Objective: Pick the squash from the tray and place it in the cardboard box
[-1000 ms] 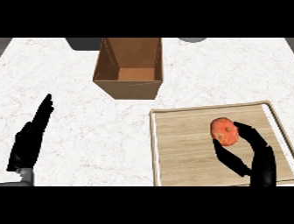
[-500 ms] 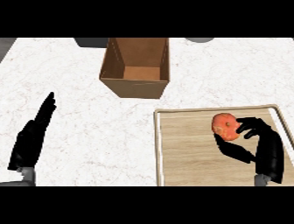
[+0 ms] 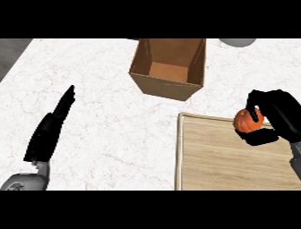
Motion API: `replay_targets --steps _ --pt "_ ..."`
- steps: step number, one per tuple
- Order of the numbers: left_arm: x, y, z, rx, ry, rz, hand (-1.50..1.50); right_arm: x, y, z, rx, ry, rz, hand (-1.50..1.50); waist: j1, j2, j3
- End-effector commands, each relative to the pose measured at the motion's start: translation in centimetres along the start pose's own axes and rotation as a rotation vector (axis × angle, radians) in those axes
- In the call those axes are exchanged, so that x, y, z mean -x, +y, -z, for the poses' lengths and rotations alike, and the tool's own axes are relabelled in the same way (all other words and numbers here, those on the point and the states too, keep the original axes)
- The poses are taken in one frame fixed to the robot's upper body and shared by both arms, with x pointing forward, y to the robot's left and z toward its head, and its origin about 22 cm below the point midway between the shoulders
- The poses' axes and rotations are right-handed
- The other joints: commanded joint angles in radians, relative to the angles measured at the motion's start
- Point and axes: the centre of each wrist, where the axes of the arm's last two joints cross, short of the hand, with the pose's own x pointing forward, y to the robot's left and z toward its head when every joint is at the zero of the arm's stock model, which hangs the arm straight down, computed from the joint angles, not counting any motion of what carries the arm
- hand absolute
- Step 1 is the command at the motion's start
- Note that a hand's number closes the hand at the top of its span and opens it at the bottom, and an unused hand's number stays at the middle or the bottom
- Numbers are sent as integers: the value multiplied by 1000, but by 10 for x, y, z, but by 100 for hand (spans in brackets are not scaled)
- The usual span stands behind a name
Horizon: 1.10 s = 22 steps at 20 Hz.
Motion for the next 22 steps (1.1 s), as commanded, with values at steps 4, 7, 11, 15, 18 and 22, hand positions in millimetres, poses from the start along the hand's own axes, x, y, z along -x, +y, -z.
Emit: replay_targets --steps 4,7,11,15,18,22 --pt "-4 1 8 2 -2 4 0 32 -66 59 -101 -248 -24 150 -8 0 10" --pt "-7 -11 11 7 -2 -6 0 16 -91 87 -50 -405 179 150 -23 -5 10" --pt "-1 -3 11 -10 21 -10 0 12 -100 110 -27 -591 388 150 -45 -9 10" --pt "2 9 11 -42 28 2 0 19 -134 132 -53 -703 508 150 -72 -18 8" --pt "18 21 -1 -68 61 -1 0 -1 -135 157 -105 -780 570 150 -97 -27 6" --pt "22 4 -4 -66 73 -1 0 -46 -153 194 -142 -779 577 150 -108 -28 5"
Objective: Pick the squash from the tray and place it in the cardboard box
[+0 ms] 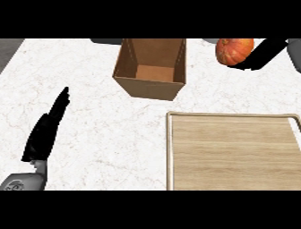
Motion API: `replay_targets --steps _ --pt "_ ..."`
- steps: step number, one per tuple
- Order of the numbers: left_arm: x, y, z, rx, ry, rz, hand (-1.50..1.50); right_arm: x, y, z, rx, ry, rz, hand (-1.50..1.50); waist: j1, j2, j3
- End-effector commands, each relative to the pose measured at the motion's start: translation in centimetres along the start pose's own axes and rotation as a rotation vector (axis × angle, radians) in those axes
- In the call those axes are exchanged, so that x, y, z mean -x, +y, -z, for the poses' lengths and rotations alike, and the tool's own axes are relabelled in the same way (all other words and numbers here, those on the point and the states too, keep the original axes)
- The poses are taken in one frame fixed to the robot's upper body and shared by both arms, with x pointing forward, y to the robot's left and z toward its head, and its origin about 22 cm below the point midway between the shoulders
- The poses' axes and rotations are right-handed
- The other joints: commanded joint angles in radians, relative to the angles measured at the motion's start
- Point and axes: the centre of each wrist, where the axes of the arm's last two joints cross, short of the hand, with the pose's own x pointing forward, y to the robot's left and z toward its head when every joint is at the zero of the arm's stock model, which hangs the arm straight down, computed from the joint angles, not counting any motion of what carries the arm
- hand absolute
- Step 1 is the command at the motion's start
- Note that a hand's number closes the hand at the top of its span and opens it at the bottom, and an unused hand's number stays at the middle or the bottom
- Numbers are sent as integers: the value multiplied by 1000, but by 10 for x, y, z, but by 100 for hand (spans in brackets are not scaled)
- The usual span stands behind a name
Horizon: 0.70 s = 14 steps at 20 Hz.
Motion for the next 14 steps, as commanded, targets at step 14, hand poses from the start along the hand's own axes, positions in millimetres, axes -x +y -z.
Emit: replay_targets --steps 14 --pt "8 9 -17 -39 23 -8 0 -25 86 139 -220 -10 19 150 -40 -9 -1"
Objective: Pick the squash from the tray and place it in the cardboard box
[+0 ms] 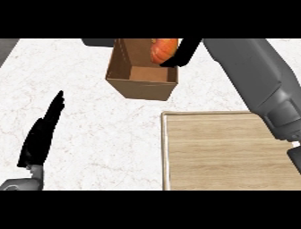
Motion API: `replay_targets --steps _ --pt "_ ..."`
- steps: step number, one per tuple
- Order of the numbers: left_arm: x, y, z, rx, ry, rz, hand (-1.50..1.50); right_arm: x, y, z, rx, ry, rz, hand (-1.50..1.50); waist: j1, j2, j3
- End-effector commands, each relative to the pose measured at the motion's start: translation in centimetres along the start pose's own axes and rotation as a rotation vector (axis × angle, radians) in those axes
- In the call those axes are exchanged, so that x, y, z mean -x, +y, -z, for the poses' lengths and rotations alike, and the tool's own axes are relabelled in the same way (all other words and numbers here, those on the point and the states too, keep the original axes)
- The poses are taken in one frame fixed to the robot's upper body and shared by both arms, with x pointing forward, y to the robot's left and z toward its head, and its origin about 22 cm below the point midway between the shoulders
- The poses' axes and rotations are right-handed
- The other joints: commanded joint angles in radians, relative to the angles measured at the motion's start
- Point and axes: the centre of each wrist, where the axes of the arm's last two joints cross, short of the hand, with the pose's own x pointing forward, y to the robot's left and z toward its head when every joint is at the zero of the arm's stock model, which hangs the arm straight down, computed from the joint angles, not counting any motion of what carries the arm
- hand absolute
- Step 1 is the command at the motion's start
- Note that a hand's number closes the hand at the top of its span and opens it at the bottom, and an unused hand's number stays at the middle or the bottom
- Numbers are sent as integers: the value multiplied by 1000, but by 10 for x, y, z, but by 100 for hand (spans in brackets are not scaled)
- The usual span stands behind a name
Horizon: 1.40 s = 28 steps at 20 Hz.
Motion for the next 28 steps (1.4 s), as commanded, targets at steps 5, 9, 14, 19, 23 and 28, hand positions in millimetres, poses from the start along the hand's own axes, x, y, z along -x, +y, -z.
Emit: replay_targets --steps 5,9,14,19,23,28 --pt "-16 -6 14 -14 -2 2 0 -17 63 55 -116 51 -26 150 -11 2 0" --pt "-7 -3 4 2 -6 2 0 3 94 45 -117 165 -14 150 16 11 0" --pt "-16 1 7 42 -32 10 0 6 97 43 -118 186 18 -150 39 13 0" --pt "-19 -4 12 32 -41 -4 0 8 96 41 -23 148 169 -150 32 14 0" --pt "-12 -4 5 32 -11 -3 0 14 96 35 172 156 350 -150 30 14 1" --pt "-16 -10 5 21 -49 -12 0 15 70 29 309 142 546 -150 28 18 1"
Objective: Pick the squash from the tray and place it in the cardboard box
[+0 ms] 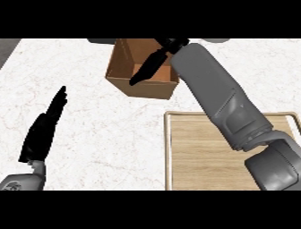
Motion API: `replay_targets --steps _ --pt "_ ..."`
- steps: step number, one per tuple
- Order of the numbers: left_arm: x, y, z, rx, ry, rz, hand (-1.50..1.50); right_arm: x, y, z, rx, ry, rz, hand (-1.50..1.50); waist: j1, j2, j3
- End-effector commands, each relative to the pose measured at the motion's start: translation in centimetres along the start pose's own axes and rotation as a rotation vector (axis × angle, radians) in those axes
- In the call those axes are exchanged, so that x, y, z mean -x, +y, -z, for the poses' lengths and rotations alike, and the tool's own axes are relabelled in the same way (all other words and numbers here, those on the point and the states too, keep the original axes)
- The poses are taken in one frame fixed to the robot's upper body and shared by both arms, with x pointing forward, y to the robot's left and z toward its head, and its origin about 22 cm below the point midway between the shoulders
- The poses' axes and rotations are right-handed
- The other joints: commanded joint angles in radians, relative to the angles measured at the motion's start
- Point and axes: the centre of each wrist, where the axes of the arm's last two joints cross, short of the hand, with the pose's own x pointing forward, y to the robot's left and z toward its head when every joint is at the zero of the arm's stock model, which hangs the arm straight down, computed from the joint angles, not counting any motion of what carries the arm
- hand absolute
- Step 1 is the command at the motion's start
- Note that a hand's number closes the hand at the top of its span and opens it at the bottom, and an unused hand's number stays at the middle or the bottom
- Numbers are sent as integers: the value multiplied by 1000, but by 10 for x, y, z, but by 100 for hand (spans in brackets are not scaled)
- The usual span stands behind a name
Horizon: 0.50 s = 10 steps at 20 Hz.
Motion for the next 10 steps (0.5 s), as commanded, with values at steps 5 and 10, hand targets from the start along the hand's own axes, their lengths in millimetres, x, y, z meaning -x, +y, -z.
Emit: replay_targets --steps 5,10 --pt "1 1 0 -1 -4 4 0 -9 -79 -29 239 -7 248 -150 8 12 0" --pt "-3 -2 -1 7 -30 14 0 3 -120 -68 374 58 243 -150 23 25 0"
